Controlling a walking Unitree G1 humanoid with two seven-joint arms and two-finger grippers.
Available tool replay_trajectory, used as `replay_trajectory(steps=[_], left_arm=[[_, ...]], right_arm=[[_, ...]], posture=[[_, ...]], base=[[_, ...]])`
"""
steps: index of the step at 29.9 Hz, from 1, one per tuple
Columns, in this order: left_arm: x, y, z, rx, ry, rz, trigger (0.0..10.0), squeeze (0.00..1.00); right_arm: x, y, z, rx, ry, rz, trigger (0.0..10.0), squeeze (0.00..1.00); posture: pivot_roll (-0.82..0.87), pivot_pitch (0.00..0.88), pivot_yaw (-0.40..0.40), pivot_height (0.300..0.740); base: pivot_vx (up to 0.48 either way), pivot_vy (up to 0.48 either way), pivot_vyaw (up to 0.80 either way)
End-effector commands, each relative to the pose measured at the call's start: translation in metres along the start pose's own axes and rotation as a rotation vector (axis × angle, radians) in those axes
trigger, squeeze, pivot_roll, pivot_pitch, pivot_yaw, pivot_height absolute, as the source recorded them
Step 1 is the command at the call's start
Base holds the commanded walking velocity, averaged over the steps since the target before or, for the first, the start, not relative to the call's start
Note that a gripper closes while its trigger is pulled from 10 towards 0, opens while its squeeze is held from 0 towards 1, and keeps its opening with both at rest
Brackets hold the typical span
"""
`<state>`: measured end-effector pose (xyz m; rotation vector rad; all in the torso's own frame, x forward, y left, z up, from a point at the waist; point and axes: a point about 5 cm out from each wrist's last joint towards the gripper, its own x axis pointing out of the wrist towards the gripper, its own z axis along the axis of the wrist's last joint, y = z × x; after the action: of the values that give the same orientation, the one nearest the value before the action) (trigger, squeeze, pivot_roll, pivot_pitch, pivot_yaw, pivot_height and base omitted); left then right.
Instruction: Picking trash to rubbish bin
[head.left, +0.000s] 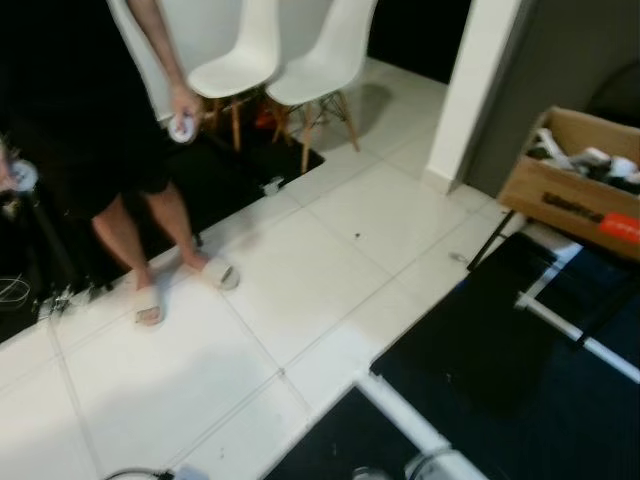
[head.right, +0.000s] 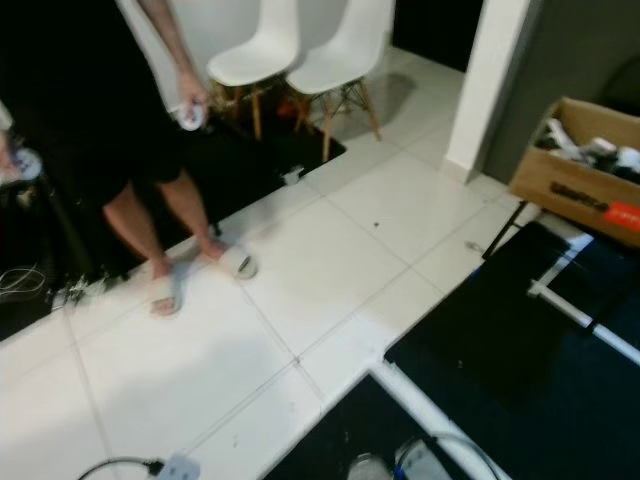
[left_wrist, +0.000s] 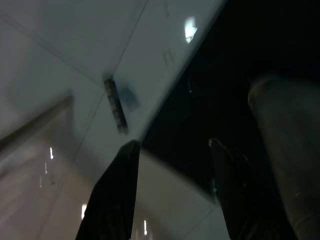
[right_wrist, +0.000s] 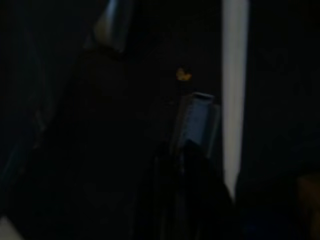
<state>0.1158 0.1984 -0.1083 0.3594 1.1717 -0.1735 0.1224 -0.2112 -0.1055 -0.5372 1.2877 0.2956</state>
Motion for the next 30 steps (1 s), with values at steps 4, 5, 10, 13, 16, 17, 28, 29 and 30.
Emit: replay_trajectory(steps=[4,5,10,13,16,17,28,29,30], left_arm=[[-0.003,0.001,-0.019,-0.013,0.062,0.004,10.0,0.00],[-0.003,0.001,-0.019,-0.015,0.061,0.004,10.0,0.00],[-0.003,0.002,-0.019,-0.031,0.060,0.007,10.0,0.00],[-0.003,0.002,-0.019,-0.037,0.061,0.009,10.0,0.00],[-0.003,0.001,-0.019,-0.043,0.059,0.012,10.0,0.00],[-0.003,0.001,-0.018,-0.048,0.056,0.013,10.0,0.00],[-0.002,-0.002,-0.015,-0.056,0.039,0.001,10.0,0.00],[-0.002,-0.002,-0.015,-0.057,0.036,0.000,10.0,0.00],[-0.002,-0.002,-0.014,-0.060,0.033,0.000,10.0,0.00]], right_arm=[[0.000,0.001,0.019,0.073,-0.086,-0.010,10.0,0.00],[0.000,0.000,0.022,0.083,-0.097,-0.013,10.0,0.00],[-0.006,-0.011,0.073,0.173,-0.271,-0.017,10.0,0.00],[-0.013,-0.018,0.105,0.204,-0.373,-0.002,10.0,0.00],[-0.024,-0.025,0.141,0.209,-0.487,0.016,10.0,0.00],[-0.031,-0.027,0.157,0.211,-0.541,0.026,10.0,0.00],[-0.133,-0.056,0.295,0.438,-1.188,0.249,10.0,0.00],[-0.139,-0.058,0.300,0.443,-1.225,0.262,10.0,0.00],[-0.146,-0.059,0.305,0.443,-1.260,0.271,10.0,0.00]], posture=[[-0.07,0.037,0.105,0.740],[-0.06,0.036,0.104,0.740],[-0.06,0.034,0.099,0.740],[-0.06,0.034,0.093,0.740],[-0.06,0.035,0.084,0.740],[-0.06,0.035,0.080,0.740],[-0.08,0.038,0.081,0.740],[-0.08,0.038,0.081,0.740],[-0.08,0.039,0.081,0.740]], base=[[0.000,0.000,-0.77],[0.000,0.000,-0.77],[0.000,0.000,-0.77],[0.000,0.000,-0.77],[0.000,0.000,-0.77],[0.000,0.000,-0.77],[0.000,0.000,-0.78],[0.000,0.000,-0.78],[0.000,0.000,-0.78]])
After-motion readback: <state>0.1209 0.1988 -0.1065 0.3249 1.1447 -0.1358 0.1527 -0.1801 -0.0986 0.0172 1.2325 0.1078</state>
